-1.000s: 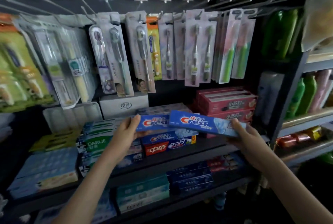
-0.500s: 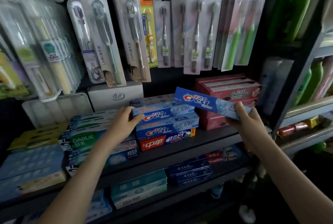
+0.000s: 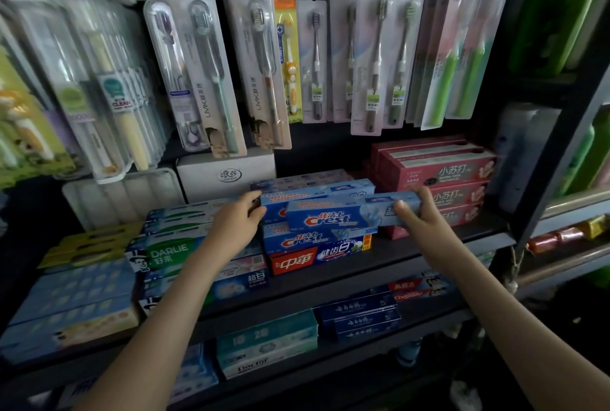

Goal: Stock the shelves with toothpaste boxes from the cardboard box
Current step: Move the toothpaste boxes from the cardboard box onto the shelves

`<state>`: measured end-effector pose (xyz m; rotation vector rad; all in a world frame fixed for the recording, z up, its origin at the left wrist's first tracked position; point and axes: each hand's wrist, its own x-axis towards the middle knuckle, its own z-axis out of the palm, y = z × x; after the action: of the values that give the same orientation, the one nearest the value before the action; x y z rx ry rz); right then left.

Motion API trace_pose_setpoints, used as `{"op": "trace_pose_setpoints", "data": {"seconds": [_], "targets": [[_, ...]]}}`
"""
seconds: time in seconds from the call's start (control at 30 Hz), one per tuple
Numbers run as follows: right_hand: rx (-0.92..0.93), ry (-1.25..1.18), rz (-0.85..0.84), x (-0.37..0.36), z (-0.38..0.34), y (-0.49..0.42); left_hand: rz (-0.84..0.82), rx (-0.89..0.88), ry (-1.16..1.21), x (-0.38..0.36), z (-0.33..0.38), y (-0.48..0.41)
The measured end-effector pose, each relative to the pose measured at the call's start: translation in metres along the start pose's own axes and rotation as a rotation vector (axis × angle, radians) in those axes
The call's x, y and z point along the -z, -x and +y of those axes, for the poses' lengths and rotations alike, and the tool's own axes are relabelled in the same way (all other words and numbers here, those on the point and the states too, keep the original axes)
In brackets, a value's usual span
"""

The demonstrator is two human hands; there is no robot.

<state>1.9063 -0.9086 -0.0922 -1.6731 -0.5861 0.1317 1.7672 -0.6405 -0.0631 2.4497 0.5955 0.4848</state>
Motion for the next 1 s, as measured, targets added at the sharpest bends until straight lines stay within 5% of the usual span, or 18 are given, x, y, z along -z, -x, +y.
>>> {"op": "trace_pose_setpoints", "data": {"seconds": [0.37, 0.8, 1.0], "targets": [[-0.061, 0.048, 0.138, -0.041, 0.007, -0.019, 0.007, 0.022, 0.008, 0.003, -0.006, 0.005], [-0.071, 0.074, 0.072, -0.054, 0.004, -0.027, -0.06, 0.211, 0.105, -0.022, 0.016, 0.017], [-0.017, 0.025, 0.183, -0.037, 0.004, 0.011, 0.495, -0.107, 0.113, -0.045, 0.04, 0.051]]}}
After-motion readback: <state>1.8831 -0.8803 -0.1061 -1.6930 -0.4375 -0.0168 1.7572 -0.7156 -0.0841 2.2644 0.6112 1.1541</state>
